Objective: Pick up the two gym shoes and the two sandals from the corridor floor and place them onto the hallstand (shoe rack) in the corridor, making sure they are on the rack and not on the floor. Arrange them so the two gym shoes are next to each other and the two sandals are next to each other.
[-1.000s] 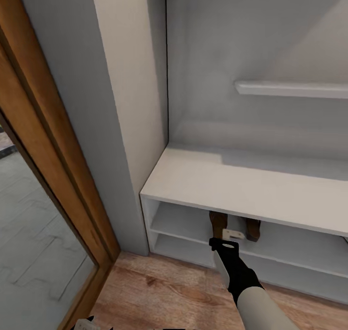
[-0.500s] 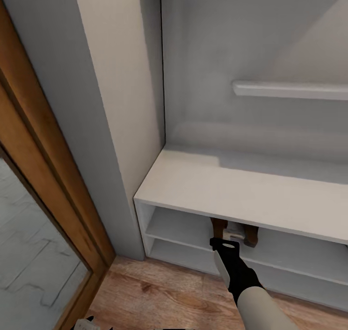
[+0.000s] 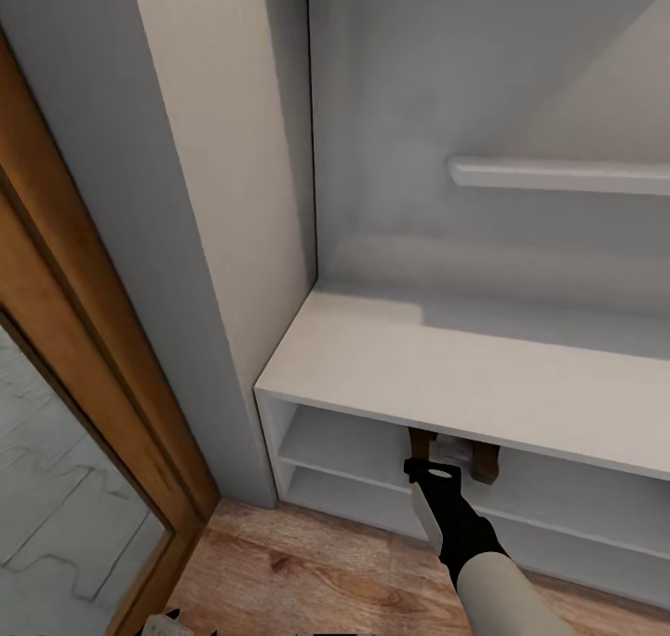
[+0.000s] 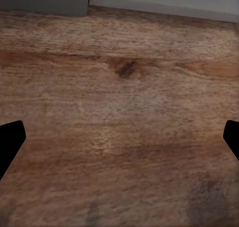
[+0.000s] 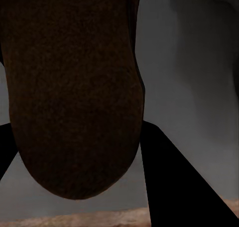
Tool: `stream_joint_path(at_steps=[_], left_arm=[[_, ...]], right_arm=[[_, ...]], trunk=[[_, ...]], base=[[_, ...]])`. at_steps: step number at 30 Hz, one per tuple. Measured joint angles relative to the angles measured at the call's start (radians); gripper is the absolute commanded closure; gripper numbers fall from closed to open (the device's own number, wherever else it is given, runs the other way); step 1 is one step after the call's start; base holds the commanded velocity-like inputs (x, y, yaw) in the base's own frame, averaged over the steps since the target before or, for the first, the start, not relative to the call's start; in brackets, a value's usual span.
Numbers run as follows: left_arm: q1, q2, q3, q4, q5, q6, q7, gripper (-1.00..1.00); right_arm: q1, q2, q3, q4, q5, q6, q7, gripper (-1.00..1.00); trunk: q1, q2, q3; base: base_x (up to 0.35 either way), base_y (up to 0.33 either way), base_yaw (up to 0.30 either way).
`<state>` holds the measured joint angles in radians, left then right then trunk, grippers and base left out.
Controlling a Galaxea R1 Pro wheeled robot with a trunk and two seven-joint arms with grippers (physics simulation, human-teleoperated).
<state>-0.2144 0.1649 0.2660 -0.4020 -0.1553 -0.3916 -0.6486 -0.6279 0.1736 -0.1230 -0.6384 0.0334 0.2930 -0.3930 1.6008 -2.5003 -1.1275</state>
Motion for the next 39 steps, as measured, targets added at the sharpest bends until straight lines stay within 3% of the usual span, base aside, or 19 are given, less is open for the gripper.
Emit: stream_joint_path(at_steps=[25, 39], left_arm=[[0.000, 0.000, 0.000, 0.000, 0.000, -0.001, 0.000, -1.00], [0.000, 0.000, 0.000, 0.000, 0.002, 0.001, 0.002, -1.00]], right_arm=[[0.001, 0.000, -0.001, 0.002, -0.008, 0.001, -0.002, -1.00], [0.001, 0.000, 0.000, 0.002, -0.008, 0.002, -0.002, -1.00]], trunk=[[0.000, 0.000, 0.000], [0.001, 0.000, 0.000]], base=[[0.000, -0.002, 0.000], [-0.175, -0.172, 0.000]])
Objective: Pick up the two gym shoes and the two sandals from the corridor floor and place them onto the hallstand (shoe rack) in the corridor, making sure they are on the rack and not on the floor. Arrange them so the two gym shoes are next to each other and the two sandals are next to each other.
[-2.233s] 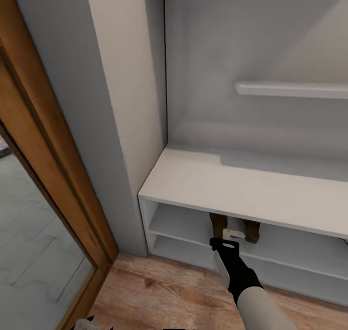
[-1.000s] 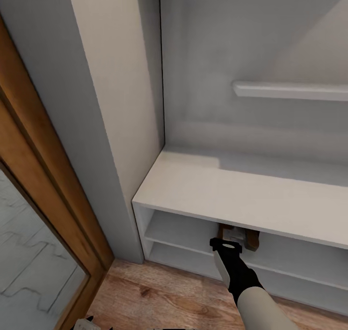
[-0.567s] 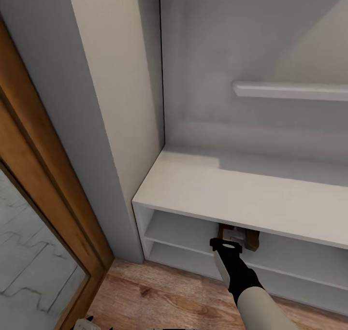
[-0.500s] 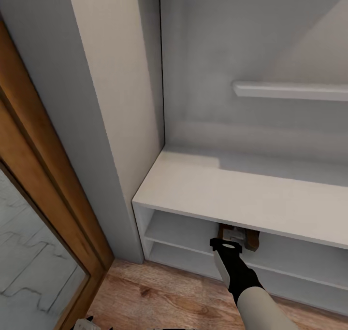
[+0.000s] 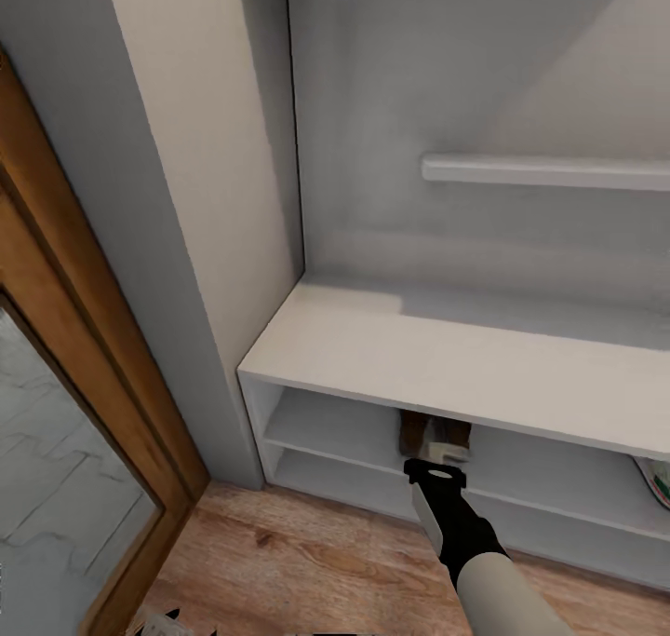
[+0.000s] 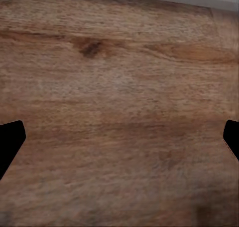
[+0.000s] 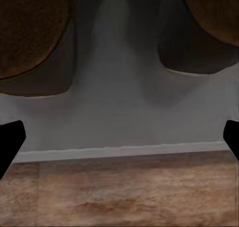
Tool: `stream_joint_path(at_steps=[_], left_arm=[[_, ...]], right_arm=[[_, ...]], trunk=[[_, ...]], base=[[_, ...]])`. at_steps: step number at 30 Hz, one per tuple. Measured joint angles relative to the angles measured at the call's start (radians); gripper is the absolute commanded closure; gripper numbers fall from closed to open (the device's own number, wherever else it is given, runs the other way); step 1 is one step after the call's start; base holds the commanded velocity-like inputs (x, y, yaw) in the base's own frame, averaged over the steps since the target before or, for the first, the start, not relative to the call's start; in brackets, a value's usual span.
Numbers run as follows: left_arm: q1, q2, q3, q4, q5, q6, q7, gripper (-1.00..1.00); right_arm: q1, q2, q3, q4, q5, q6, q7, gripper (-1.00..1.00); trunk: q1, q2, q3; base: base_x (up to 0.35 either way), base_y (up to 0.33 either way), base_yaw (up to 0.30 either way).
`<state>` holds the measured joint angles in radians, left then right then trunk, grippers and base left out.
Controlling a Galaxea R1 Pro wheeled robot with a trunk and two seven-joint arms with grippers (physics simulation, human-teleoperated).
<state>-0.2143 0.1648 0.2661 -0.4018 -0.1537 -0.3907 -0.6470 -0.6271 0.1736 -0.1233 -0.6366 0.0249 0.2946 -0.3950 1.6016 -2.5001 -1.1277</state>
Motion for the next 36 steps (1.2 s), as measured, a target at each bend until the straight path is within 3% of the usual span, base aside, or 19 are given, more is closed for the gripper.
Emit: stream_joint_path(at_steps=[36], left_arm=[[0.000, 0.000, 0.009, 0.000, 0.001, 0.001, 0.004, -1.00]], right_arm=[[0.001, 0.000, 0.005, 0.034, 0.002, -0.004, 0.004, -1.00]], trunk=[[0.000, 0.000, 0.000]], base=[[-0.275, -0.174, 0.000]])
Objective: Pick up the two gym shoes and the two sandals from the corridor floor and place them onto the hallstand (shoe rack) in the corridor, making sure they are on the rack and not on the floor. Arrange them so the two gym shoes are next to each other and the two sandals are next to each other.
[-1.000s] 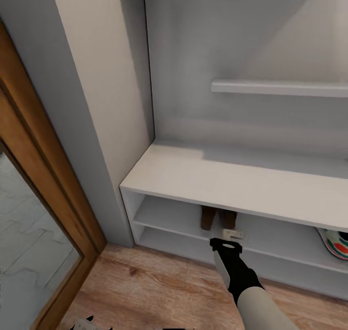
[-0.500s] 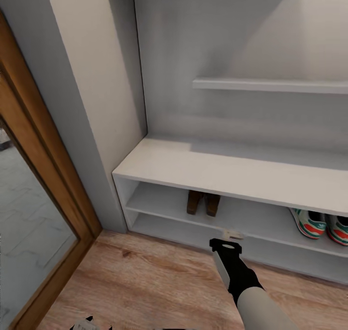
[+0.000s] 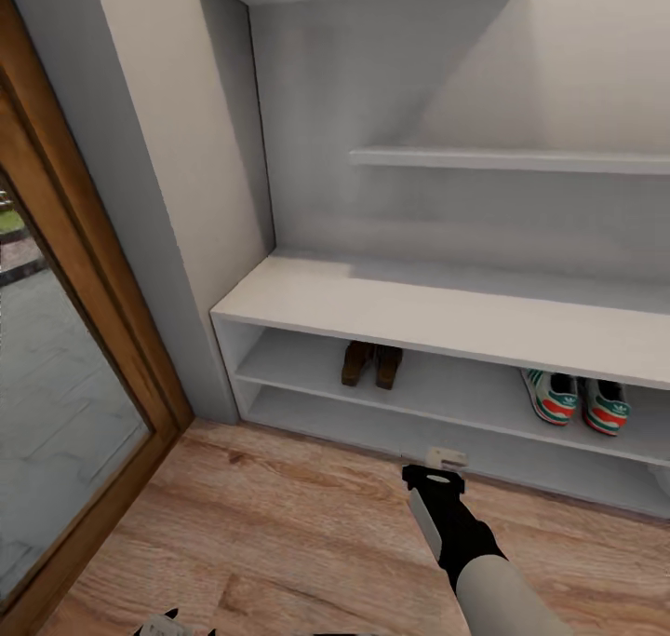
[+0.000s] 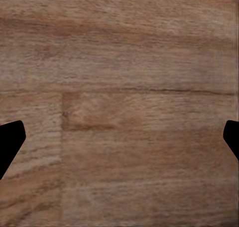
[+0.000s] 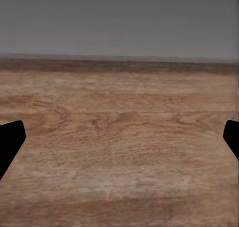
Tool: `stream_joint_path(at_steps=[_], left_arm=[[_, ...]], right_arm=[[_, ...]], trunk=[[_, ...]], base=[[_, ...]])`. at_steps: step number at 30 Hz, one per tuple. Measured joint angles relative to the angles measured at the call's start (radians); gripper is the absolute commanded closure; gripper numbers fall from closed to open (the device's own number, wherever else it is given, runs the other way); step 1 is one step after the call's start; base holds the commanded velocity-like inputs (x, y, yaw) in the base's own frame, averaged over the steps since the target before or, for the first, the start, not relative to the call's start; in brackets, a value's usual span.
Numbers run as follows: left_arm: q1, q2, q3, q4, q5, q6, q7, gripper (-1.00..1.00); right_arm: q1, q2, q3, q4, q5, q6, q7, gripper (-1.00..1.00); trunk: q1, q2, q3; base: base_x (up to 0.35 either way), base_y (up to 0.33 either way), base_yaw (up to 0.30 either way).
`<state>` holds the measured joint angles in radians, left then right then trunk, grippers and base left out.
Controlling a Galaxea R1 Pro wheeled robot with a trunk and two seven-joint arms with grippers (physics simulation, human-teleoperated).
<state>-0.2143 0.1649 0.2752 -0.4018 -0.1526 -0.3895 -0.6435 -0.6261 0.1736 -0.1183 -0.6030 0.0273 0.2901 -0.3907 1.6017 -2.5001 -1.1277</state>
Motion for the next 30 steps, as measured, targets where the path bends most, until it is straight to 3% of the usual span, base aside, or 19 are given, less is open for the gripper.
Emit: stream_joint_path(at_steps=[5, 8, 14, 30], left_arm=[[0.000, 0.000, 0.001, 0.000, 0.000, 0.001, 0.002, -1.00], [0.000, 0.002, 0.003, -0.001, 0.001, 0.003, 0.005, -1.00], [0.000, 0.003, 0.002, -0.002, 0.011, 0.003, 0.006, -1.00], [0.000, 0.010, 0.002, -0.009, 0.027, 0.004, 0.007, -1.00]], right_arm=[[0.000, 0.000, 0.000, 0.041, 0.001, 0.000, 0.000, -1.00], [0.000, 0.000, 0.001, 0.119, 0.003, -0.006, 0.002, -1.00], [0.001, -0.004, 0.000, 0.220, 0.006, -0.065, 0.004, -1.00], [0.004, -0.168, 0.006, 0.516, 0.009, -0.333, 0.054, -1.00]], trunk=[[0.000, 0.000, 0.000], [0.000, 0.000, 0.000], [0.000, 0.000, 0.000], [-0.001, 0.000, 0.000]], base=[[-0.313, -0.077, 0.000], [-0.314, -0.014, 0.000], [-0.175, -0.005, 0.000], [-0.027, -0.001, 0.000]])
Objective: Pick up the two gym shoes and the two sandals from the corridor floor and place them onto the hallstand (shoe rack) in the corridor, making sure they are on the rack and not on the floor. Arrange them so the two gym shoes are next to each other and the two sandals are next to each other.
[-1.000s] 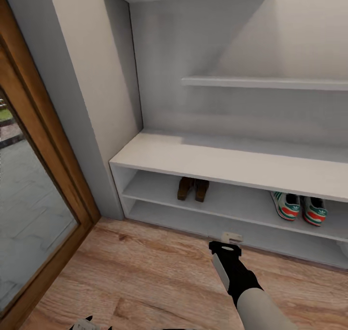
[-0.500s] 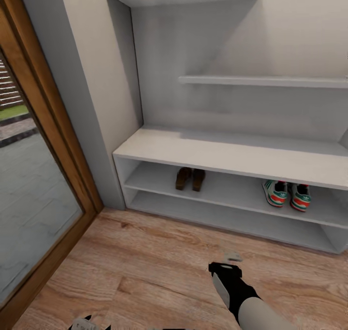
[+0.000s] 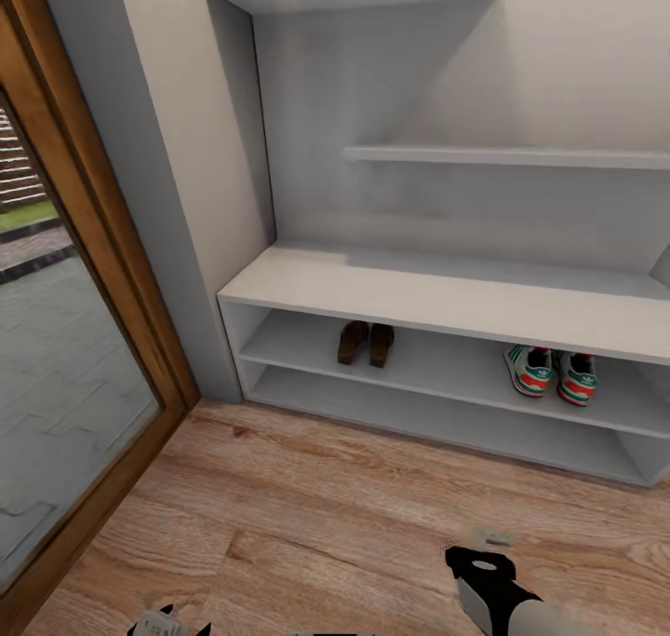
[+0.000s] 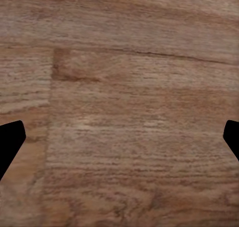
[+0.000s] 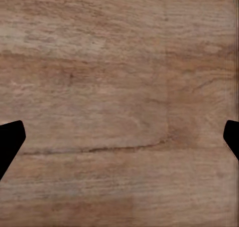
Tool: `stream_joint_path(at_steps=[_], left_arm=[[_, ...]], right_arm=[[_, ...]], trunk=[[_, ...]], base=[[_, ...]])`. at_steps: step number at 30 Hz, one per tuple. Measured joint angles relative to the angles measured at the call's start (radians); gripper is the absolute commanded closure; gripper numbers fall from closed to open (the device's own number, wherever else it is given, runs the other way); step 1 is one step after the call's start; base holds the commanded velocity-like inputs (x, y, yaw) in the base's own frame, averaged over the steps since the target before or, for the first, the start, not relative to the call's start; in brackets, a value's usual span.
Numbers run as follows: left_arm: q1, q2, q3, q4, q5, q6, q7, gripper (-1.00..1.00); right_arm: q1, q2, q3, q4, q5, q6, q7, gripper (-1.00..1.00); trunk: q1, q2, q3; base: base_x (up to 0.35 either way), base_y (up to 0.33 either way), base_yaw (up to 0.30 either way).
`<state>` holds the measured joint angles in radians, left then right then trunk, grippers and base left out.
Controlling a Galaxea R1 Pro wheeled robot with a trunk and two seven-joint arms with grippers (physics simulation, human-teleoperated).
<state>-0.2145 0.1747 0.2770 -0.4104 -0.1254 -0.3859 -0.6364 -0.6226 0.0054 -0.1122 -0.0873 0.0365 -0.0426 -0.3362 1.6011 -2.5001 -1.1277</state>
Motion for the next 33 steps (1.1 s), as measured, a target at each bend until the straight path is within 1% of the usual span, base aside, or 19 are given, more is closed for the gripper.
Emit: stream_joint_path(at_steps=[1, 2, 3, 8, 16, 17, 20, 27, 33], left_arm=[[0.000, 0.001, 0.000, 0.000, 0.000, 0.000, 0.000, -1.00], [0.000, 0.001, 0.000, 0.000, 0.000, 0.000, 0.000, -1.00], [0.000, 0.002, 0.000, 0.000, 0.001, 0.000, 0.001, -1.00], [0.000, 0.003, 0.014, 0.000, 0.001, 0.000, 0.001, -1.00], [0.001, 0.004, 0.073, 0.001, 0.000, -0.004, 0.000, -1.00], [0.001, 0.005, 0.085, 0.002, 0.000, -0.005, -0.001, -1.00], [0.001, 0.005, 0.101, 0.004, -0.001, -0.006, -0.001, -1.00], [0.001, 0.006, 0.111, 0.010, -0.003, -0.004, 0.000, -1.00], [0.002, 0.004, 0.113, 0.018, -0.004, -0.003, 0.001, -1.00]], right_arm=[[0.001, -0.014, 0.000, 0.021, 0.000, -0.043, 0.014, -1.00], [0.001, -0.014, 0.001, 0.022, 0.000, -0.045, 0.015, -1.00], [0.005, -0.025, 0.000, 0.035, 0.000, -0.085, 0.030, -1.00], [0.044, -0.047, 0.000, 0.052, 0.000, -0.171, 0.054, -1.00], [0.119, -0.072, 0.001, 0.059, 0.001, -0.278, 0.064, -1.00], [0.138, -0.076, -0.001, 0.059, 0.000, -0.301, 0.065, -1.00], [0.169, -0.080, 0.001, 0.060, 0.001, -0.333, 0.066, -1.00], [0.199, -0.074, 0.001, 0.061, 0.001, -0.352, 0.064, -1.00], [0.211, -0.070, 0.001, 0.060, 0.000, -0.354, 0.063, -1.00]], trunk=[[0.000, 0.000, 0.000], [0.000, 0.000, 0.000], [0.000, 0.000, 0.000], [0.000, 0.000, 0.000], [0.000, 0.000, 0.000], [0.000, 0.000, 0.000], [0.000, 0.000, 0.000], [0.000, 0.000, 0.000], [0.000, 0.000, 0.000]], base=[[-0.003, 0.000, 0.000], [-0.002, 0.000, 0.000], [-0.001, 0.000, 0.000], [0.000, 0.000, 0.000], [0.000, 0.000, 0.000], [0.000, 0.000, 0.000], [0.000, 0.000, 0.000], [0.000, 0.000, 0.000], [0.000, 0.000, 0.000]])
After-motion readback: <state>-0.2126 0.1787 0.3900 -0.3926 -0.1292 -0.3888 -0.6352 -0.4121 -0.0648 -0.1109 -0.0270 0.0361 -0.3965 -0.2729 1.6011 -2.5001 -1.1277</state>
